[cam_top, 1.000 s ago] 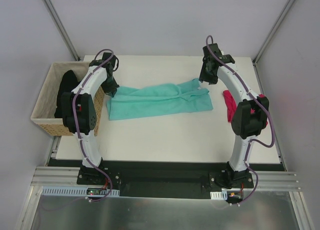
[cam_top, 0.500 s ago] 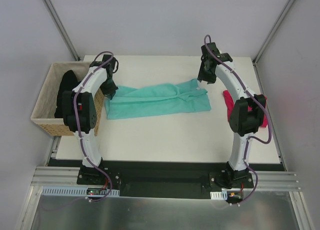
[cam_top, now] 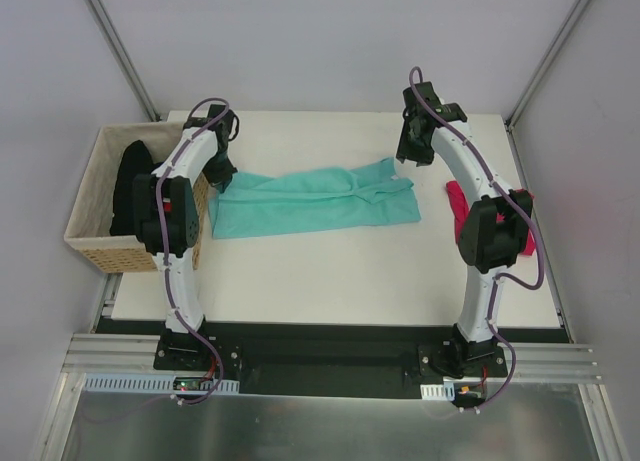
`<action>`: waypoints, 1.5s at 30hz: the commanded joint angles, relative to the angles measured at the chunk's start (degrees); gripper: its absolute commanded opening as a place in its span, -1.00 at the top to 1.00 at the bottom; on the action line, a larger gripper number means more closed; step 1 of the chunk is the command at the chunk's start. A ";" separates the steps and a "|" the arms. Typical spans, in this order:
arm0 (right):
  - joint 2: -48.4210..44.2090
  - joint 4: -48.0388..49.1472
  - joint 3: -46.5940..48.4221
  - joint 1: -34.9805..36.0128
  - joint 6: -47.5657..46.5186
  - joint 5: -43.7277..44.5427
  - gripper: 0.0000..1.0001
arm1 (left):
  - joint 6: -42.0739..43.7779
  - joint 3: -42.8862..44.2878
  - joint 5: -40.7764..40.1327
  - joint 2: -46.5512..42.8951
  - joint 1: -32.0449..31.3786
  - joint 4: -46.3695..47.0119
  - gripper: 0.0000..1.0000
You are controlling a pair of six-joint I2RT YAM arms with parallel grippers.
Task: Fold and stack the t-shirts
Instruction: Fold the flattened tshirt in 1/3 of the way
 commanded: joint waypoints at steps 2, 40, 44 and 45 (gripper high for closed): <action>-1.68 -3.00 2.43 0.28 -1.78 1.75 0.15 | -0.46 3.64 0.36 3.01 0.95 -0.44 1.00; -11.09 8.50 -20.76 9.51 2.96 -0.09 0.39 | 4.11 -0.66 3.53 -15.79 -1.68 0.79 -0.02; -8.90 10.79 -22.00 9.59 2.44 0.00 0.31 | 4.02 -3.82 4.14 -19.21 -3.09 0.09 -0.01; -8.20 11.05 -21.66 9.59 1.74 -0.44 0.31 | 3.93 -4.09 4.06 -19.66 -3.35 -0.08 -0.01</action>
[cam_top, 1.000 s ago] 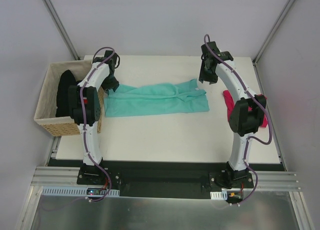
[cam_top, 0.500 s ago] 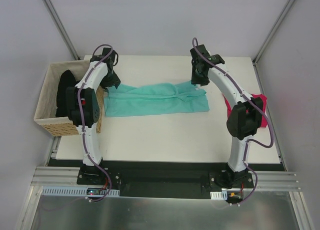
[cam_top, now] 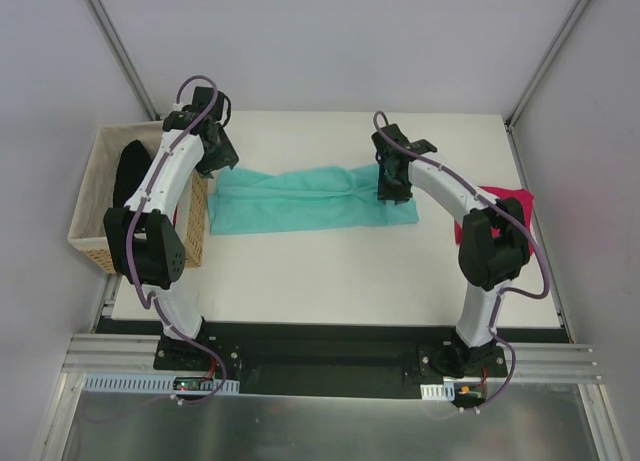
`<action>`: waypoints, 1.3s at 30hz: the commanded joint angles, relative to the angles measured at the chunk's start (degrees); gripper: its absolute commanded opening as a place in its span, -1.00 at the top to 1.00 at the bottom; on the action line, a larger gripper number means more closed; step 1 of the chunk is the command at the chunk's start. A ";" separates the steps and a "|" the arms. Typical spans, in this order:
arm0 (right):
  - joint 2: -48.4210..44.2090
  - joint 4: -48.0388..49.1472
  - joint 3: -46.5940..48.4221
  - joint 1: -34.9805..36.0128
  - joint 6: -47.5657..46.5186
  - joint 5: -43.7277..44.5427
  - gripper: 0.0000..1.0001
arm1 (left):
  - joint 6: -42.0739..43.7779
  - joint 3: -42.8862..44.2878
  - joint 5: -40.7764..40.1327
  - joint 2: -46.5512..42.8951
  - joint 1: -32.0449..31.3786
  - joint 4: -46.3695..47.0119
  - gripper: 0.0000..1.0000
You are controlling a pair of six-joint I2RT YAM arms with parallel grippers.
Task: Fold and stack the t-shirts
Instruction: Fold the flattened tshirt in 1/3 of the way
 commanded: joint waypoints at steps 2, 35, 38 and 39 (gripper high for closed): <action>1.10 4.54 2.68 0.06 -0.50 -0.99 0.31 | 0.68 -2.80 0.10 -4.21 -2.50 -1.77 -0.01; 15.43 2.44 18.93 -1.61 -3.58 -3.71 0.33 | -2.58 -5.88 -5.61 -7.99 -4.44 -7.13 -0.02; 15.96 1.91 20.61 -1.69 -3.84 -3.63 0.33 | -2.40 -5.79 -5.96 -7.99 -4.44 -7.13 -0.02; 15.96 1.91 20.70 -1.69 -3.93 -3.63 0.32 | -2.32 -5.70 -6.05 -7.91 -4.44 -7.22 -0.02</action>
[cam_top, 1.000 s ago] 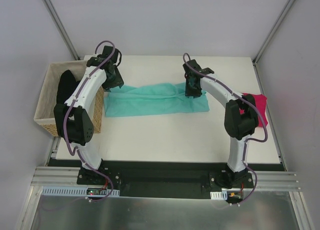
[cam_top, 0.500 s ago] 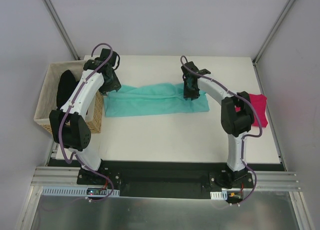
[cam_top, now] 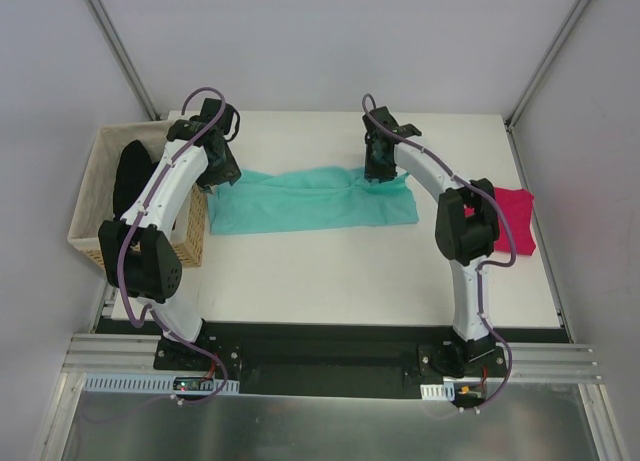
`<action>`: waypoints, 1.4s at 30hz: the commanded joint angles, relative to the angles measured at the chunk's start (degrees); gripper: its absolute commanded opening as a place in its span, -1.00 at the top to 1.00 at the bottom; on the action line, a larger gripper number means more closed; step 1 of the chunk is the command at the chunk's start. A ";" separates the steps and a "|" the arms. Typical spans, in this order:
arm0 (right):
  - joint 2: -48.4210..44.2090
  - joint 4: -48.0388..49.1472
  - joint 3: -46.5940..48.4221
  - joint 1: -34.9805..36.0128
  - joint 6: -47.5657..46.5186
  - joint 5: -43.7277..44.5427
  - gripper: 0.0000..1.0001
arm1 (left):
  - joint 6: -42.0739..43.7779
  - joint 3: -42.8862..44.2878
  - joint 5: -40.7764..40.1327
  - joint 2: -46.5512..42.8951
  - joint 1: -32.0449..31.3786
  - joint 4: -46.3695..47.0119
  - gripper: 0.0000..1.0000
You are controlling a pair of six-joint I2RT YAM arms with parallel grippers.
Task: Fold and stack the t-shirts
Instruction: Fold the flattened tshirt in 1/3 of the way
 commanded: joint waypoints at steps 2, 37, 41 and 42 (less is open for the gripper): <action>0.66 -1.70 3.70 -0.38 -1.13 -0.28 0.31 | -0.81 0.44 -1.66 -1.59 0.06 -1.43 -0.02; -14.89 4.37 -15.00 -8.38 1.50 -1.51 0.79 | 1.57 -4.13 3.52 7.81 -5.12 1.56 -0.03; -15.77 4.45 -19.06 -7.68 2.20 -1.60 0.81 | 1.22 -2.99 3.79 11.50 -6.44 2.00 -0.03; -15.77 4.54 -19.59 -7.50 2.38 -1.60 0.81 | 1.13 -2.64 3.96 11.94 -6.53 2.18 -0.03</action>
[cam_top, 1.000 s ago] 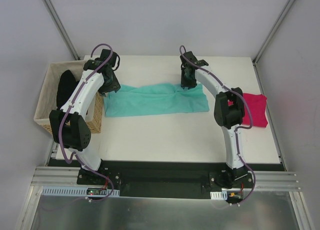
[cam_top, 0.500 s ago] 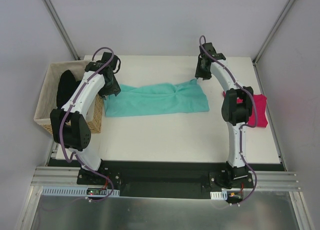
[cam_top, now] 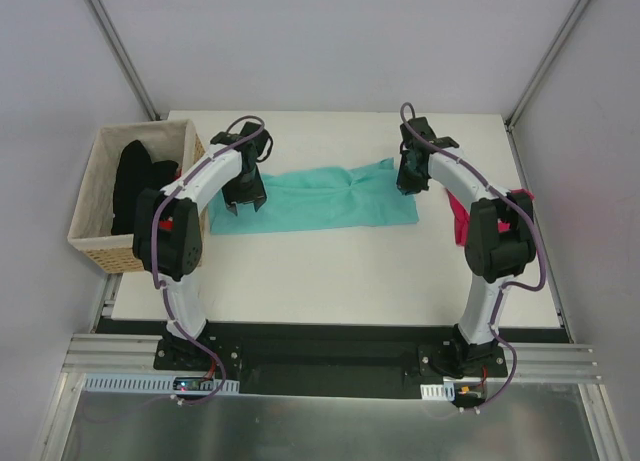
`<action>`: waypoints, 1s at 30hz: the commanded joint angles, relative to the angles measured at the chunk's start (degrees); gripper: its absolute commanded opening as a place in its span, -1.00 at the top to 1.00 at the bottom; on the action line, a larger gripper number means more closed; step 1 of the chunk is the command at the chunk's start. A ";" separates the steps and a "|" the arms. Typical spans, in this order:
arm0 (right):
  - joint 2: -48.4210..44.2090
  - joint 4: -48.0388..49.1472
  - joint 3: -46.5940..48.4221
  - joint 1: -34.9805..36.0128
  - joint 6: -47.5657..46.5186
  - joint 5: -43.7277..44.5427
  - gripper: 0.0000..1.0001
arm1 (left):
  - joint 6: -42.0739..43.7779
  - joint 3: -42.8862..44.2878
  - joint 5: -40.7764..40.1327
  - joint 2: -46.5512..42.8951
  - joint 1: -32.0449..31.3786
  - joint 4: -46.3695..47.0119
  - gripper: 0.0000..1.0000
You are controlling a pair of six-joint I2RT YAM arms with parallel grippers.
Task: Fold and stack the t-shirts
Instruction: Fold the flattened tshirt in 1/3 of the way
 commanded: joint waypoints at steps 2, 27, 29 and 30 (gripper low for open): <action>-1.87 1.02 -3.92 0.71 1.81 -0.68 0.81 | 0.28 2.15 1.10 2.83 -1.11 0.36 -0.03; 6.04 -1.26 0.56 -1.57 5.32 -6.22 0.80 | 1.77 4.62 4.26 14.17 2.84 0.37 -0.04; 6.48 -1.44 0.38 -1.75 5.68 -6.83 0.80 | 1.94 4.18 5.14 14.62 3.37 0.28 -0.04; 6.74 -1.70 0.29 -1.75 5.86 -6.84 0.80 | 2.03 3.65 5.14 14.79 3.37 0.19 -0.04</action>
